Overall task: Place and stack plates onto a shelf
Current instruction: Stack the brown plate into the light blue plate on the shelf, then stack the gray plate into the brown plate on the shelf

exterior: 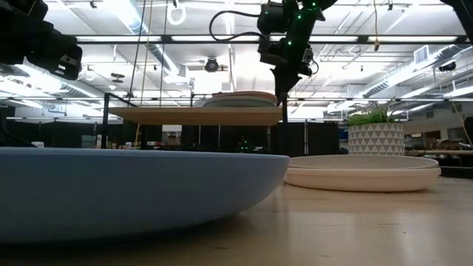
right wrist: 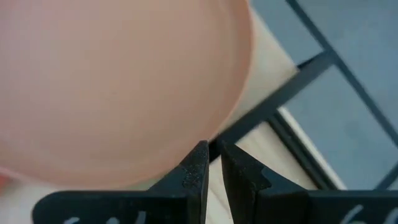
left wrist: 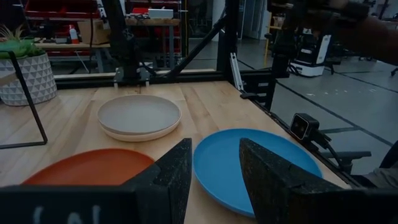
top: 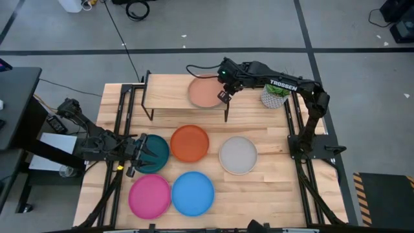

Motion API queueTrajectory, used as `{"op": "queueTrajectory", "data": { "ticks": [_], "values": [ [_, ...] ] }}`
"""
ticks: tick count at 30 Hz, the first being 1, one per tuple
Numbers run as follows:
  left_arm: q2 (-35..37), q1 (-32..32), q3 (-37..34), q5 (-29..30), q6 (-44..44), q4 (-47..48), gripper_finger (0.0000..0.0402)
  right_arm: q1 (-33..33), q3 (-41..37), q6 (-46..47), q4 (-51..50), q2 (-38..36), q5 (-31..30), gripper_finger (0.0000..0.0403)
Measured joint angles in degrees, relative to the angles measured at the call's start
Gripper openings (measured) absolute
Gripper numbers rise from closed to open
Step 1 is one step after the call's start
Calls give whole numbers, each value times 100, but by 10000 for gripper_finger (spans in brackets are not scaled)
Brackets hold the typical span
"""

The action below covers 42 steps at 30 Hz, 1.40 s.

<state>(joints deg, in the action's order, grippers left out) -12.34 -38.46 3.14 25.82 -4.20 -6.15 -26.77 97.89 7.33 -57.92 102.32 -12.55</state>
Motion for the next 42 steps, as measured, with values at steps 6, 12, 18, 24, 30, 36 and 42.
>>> {"op": "queueTrajectory", "data": {
  "ticks": [6,12,18,24,30,36,42],
  "values": [
    [0,0,0,0,-10,0,142,85,0,-107,203,37,508,50],
    [-2,0,0,0,-14,2,142,125,57,-102,-57,22,318,50],
    [-1,-2,0,-10,-95,12,142,374,57,173,-796,-136,30,50],
    [0,-4,0,-17,-123,15,142,708,57,763,-1832,-301,-234,50],
    [-1,-4,0,-17,-119,15,142,1102,-609,1248,-2270,-299,355,50],
    [0,-4,0,-17,-119,15,142,1602,-1725,1545,-1936,-408,520,50],
    [0,-4,0,-17,-115,12,142,1988,-2795,2125,-1067,-945,643,50]
  ]
}}
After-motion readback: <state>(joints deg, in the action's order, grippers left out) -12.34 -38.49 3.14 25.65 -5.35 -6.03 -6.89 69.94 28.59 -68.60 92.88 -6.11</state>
